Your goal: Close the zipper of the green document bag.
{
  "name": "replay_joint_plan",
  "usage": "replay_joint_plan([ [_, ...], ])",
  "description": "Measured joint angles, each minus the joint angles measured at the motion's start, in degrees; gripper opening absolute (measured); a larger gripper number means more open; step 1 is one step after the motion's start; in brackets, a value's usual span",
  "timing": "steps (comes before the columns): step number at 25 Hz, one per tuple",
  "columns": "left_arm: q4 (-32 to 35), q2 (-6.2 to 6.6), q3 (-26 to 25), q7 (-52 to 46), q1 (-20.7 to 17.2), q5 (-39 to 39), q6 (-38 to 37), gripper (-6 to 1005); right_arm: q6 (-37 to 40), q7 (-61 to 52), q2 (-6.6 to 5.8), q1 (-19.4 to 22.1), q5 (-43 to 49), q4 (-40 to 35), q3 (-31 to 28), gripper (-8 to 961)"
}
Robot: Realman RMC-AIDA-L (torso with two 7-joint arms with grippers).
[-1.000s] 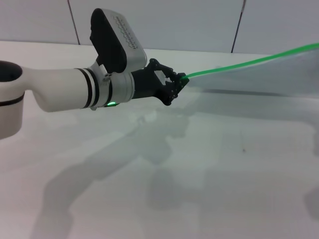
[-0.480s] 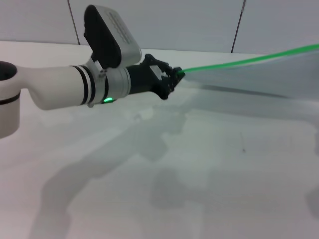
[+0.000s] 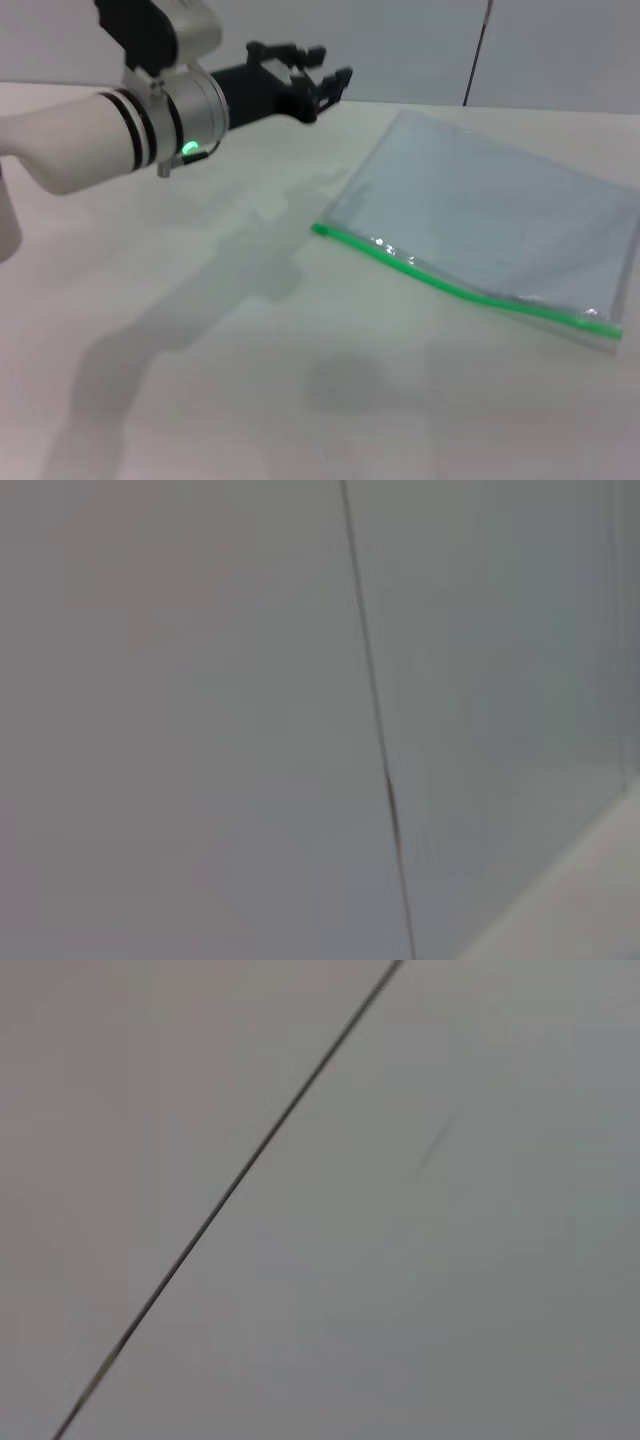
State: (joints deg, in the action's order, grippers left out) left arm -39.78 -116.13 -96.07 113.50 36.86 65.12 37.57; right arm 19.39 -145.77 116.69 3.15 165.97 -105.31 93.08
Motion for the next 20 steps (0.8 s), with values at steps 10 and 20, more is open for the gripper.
replay_joint_plan([
  [10,-3.57,-0.18,-0.40,10.81,-5.13,-15.12,4.56,646,-17.17,-4.58,-0.31,0.96,-9.68,8.04,3.27,573],
  [20,-2.23,-0.77,-0.45,31.85,-14.14,-37.12,17.58,739,-50.03,-4.70,-0.44,-4.14,-21.55,31.11,15.33,573],
])
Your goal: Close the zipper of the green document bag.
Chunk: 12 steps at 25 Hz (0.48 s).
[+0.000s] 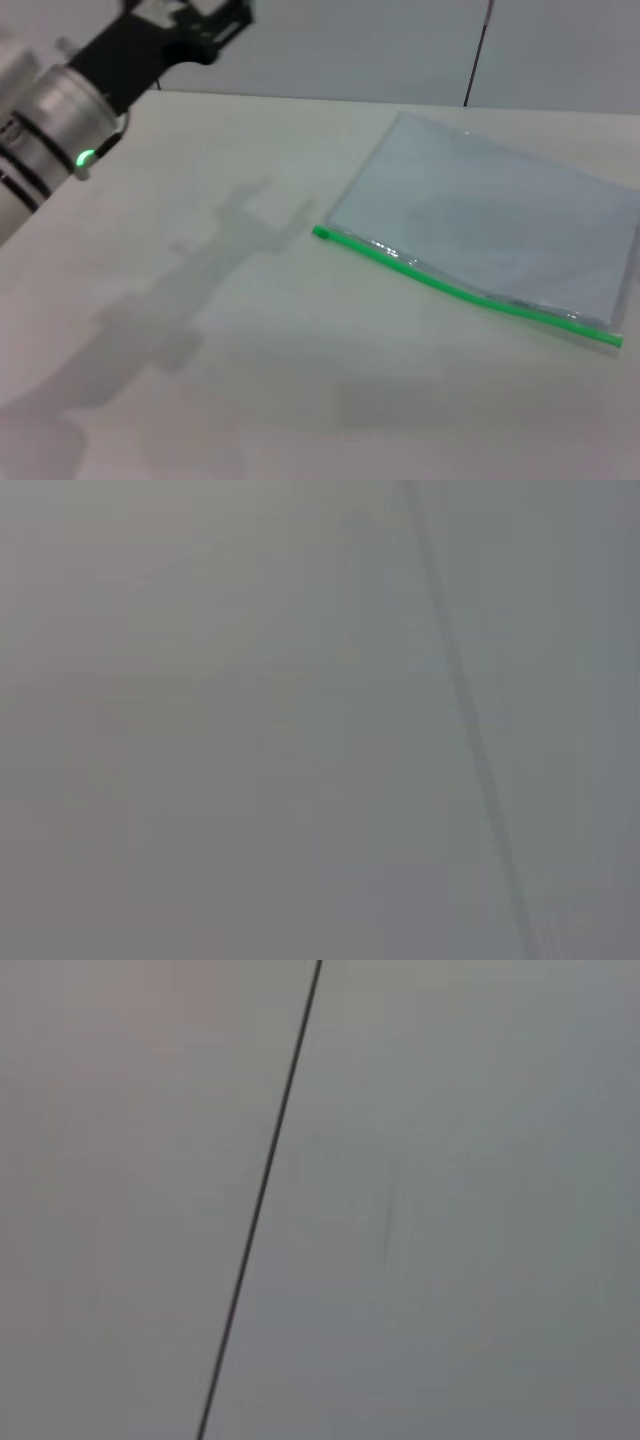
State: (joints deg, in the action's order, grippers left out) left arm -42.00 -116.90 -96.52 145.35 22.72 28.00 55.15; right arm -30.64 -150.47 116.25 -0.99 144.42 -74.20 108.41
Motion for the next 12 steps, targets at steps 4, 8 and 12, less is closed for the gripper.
replay_joint_plan([
  [4,5.78,-0.21,0.28,5.95,-0.69,-8.44,3.48,731,-14.95,-0.86,-0.04,-7.04,-7.33,16.26,5.90,573],
  [8,11.92,-0.22,0.33,8.98,0.85,-12.73,5.57,728,-21.26,-4.12,-0.11,-13.48,-14.12,28.45,10.02,573],
  [12,15.48,-0.25,0.33,9.43,2.86,-13.50,5.74,727,-22.03,-7.28,-0.01,-17.57,-19.02,35.17,11.92,573],
])
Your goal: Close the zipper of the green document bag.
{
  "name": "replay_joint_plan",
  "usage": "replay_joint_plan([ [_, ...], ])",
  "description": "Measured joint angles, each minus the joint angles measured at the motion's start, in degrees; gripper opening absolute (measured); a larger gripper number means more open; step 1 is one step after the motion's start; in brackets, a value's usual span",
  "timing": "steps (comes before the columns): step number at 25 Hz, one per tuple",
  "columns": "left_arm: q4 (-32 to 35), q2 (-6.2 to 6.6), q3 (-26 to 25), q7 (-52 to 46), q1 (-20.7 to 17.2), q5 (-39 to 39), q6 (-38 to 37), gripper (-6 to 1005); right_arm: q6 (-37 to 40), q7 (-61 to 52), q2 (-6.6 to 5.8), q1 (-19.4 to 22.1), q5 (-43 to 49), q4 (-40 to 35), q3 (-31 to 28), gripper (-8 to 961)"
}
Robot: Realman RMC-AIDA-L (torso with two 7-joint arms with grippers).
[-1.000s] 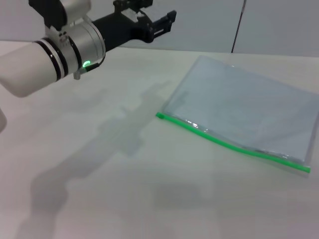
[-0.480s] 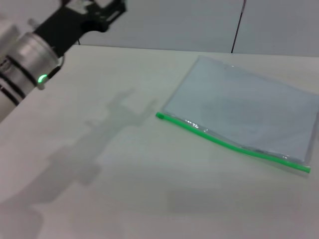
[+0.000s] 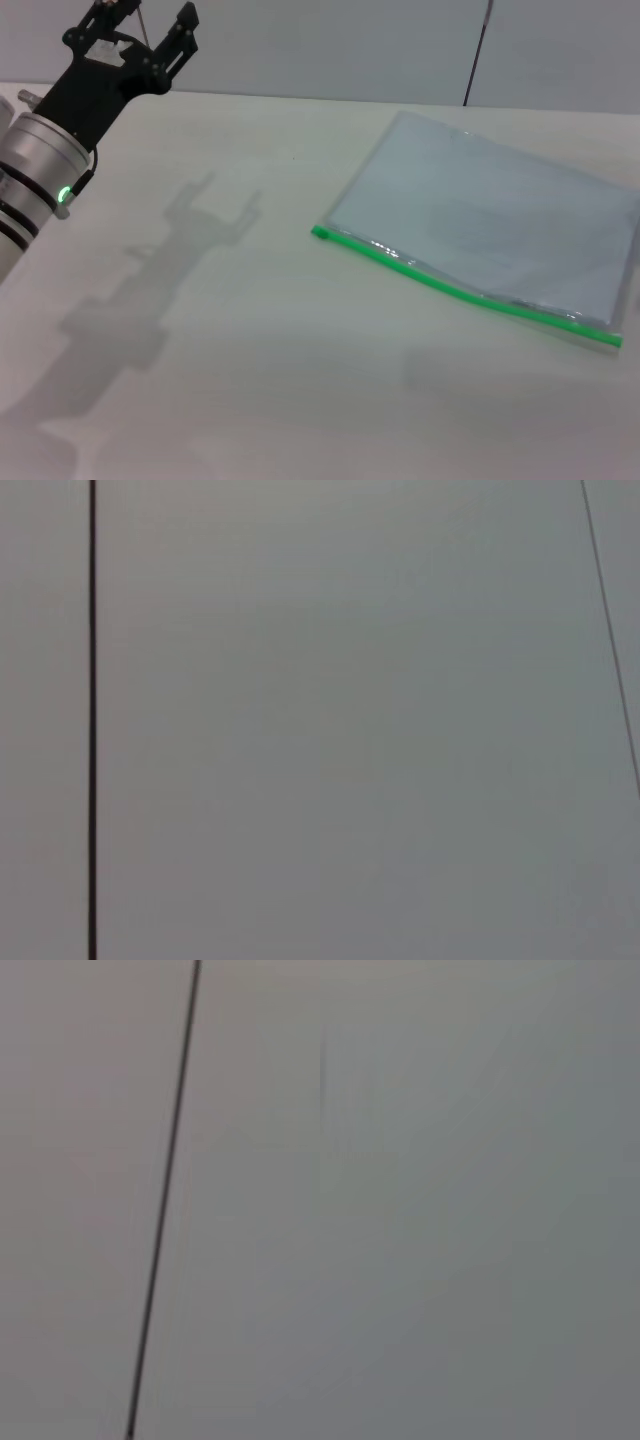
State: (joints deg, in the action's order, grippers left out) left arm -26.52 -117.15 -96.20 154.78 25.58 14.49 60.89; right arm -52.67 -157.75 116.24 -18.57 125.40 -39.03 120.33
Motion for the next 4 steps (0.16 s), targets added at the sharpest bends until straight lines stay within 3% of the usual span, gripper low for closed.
replay_joint_plan([
  [4,0.84,0.00,-0.03,0.02,0.78,-0.06,0.09,727,-0.46,-0.19,0.09,-1.16,-1.91,1.52,0.59,573],
])
